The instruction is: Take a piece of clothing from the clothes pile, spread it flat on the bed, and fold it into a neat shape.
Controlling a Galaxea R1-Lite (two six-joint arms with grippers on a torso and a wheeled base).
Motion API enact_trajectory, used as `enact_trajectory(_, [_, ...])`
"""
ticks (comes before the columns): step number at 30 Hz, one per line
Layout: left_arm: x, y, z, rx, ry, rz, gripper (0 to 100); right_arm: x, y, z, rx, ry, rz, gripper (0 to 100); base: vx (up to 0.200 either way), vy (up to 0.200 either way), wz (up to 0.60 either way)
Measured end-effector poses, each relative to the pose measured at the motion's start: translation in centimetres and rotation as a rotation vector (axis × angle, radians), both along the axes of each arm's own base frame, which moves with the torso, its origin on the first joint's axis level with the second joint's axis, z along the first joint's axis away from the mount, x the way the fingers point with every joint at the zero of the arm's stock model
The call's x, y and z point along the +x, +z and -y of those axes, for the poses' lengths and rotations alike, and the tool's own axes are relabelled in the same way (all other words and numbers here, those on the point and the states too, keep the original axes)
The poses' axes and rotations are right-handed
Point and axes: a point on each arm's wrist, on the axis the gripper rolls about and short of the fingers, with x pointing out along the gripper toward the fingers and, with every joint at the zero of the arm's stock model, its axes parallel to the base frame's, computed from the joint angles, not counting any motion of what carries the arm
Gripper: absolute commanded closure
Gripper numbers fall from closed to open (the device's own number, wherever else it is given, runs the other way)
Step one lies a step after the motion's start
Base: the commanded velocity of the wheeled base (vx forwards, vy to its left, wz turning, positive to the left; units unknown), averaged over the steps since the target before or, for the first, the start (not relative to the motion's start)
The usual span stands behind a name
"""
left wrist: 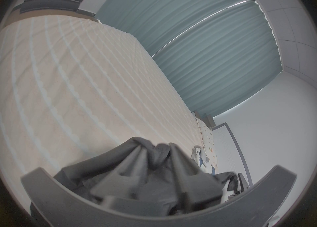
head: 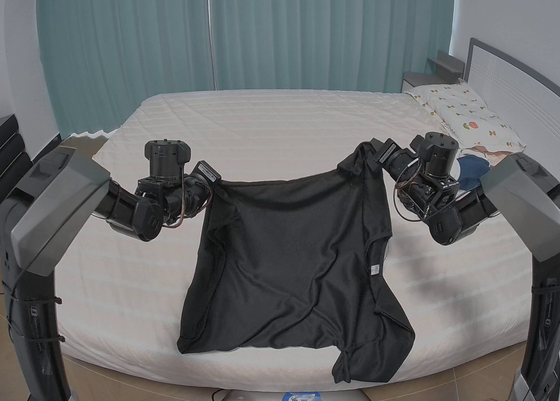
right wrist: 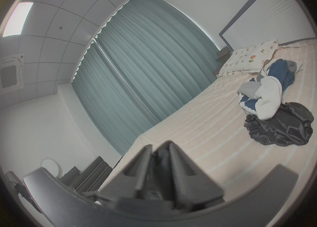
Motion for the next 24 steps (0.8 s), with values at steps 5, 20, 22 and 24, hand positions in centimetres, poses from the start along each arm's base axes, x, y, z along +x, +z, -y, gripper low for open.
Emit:
enact_trajectory(5, [2.5, -2.4, 0.0, -0.012, 0.03, -0.011, 0, 2.1, -3.4, -0.2, -0.026, -0.028, -0.051, 0, 0.0, 0.0, 0.0])
enact_trajectory(20, [5.7, -8.2, -2.3, 0.071, 0.139, -0.101, 0, 3.3, -14.7, 4.5, -0.211, -0.168, -0.356, 0, 0.0, 0.0, 0.0])
enact_trajectory(22, [5.1, -8.9, -2.7, 0.073, 0.131, -0.139, 0, 2.7, -15.3, 4.9, -0.214, -0.143, -0.387, 0, 0.0, 0.0, 0.0])
enact_trajectory(24, [4.1, -9.7, -3.0, 0.071, 0.114, -0.183, 0, 2.2, -15.8, 5.1, -0.215, -0.122, -0.41, 0, 0.0, 0.0, 0.0])
